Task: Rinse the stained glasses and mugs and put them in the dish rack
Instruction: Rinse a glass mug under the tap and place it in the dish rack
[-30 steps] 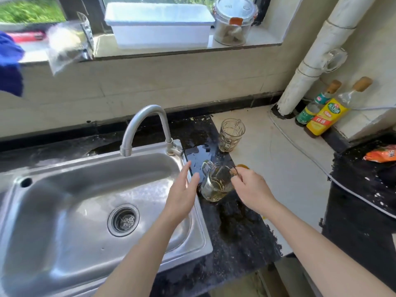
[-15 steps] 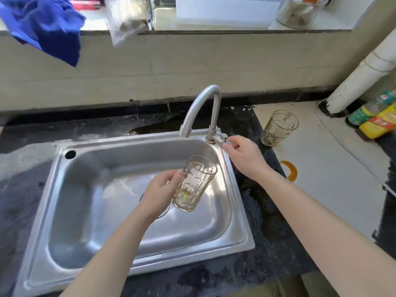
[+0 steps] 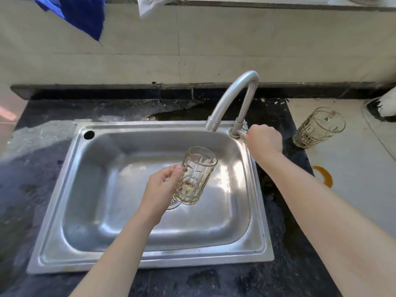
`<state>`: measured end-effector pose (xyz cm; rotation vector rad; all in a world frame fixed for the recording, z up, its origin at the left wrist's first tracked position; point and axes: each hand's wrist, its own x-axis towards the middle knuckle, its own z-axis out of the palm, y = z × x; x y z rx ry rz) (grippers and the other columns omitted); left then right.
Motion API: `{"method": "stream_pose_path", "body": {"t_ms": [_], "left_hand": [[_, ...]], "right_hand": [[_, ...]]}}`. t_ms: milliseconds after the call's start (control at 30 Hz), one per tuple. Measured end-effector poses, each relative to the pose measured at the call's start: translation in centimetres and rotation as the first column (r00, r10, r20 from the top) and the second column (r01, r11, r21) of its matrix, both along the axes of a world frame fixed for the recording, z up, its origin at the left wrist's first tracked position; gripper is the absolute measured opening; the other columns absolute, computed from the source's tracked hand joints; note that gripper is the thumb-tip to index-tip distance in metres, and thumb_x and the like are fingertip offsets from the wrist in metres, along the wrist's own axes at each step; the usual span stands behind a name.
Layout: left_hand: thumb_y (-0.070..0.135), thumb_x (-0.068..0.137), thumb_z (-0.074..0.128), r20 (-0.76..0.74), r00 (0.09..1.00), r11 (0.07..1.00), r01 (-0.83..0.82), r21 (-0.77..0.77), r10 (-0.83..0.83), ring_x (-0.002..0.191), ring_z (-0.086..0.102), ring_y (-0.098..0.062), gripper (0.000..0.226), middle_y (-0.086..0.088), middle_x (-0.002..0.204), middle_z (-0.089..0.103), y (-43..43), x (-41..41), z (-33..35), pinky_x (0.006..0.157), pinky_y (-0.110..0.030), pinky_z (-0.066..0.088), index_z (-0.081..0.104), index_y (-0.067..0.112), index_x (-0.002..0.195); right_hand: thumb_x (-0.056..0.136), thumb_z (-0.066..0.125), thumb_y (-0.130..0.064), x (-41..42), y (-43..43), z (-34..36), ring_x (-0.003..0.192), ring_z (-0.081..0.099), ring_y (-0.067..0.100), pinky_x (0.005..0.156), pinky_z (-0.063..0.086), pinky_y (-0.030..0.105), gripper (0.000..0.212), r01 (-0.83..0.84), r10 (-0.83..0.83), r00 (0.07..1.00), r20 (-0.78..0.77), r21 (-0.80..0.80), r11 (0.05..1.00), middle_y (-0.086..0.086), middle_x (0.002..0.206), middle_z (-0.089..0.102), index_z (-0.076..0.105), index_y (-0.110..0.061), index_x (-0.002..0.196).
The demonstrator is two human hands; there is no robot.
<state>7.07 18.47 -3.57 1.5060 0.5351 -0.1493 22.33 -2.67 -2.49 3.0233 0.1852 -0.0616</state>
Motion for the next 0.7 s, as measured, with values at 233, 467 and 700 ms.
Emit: {"method": "stream_pose_path", "body": {"t_ms": [233,467,700], "left_hand": [[0.021,0.098,0.051,0.027,0.999,0.999,-0.032,-0.027,0.032,0.064,0.063,-0.003,0.026,0.008,0.07,0.071,-0.4,0.1,0.9,0.064,-0.024,0.047,0.07,0.02,0.079],[0.021,0.098,0.05,0.039,0.998,0.996,-0.048,-0.07,0.051,0.069,0.066,-0.002,0.021,0.008,0.075,0.074,-0.5,0.0,1.2,0.063,-0.017,0.05,0.071,0.021,0.092],[0.022,0.098,0.051,0.037,0.997,0.994,-0.057,-0.096,0.061,0.076,0.068,-0.004,0.02,0.005,0.083,0.075,-0.5,0.2,1.4,0.062,-0.014,0.05,0.071,0.021,0.098]], "right_hand": [[0.094,0.049,-0.005,-0.7,0.5,0.1,0.084,0.064,0.027,0.062,0.039,0.03,0.013,-0.112,0.112,0.994,-0.014,-0.062,0.992,0.008,0.089,0.066,0.061,-0.007,0.098],[0.092,0.045,0.002,-1.1,0.6,0.5,0.094,0.063,0.031,0.07,0.044,0.034,0.021,-0.153,0.149,0.988,-0.049,-0.085,0.985,0.011,0.099,0.066,0.061,-0.005,0.103],[0.091,0.046,0.003,-0.9,0.8,0.5,0.094,0.064,0.03,0.071,0.045,0.033,0.024,-0.181,0.171,0.982,-0.086,-0.123,0.976,0.009,0.099,0.067,0.061,-0.007,0.106]]}}
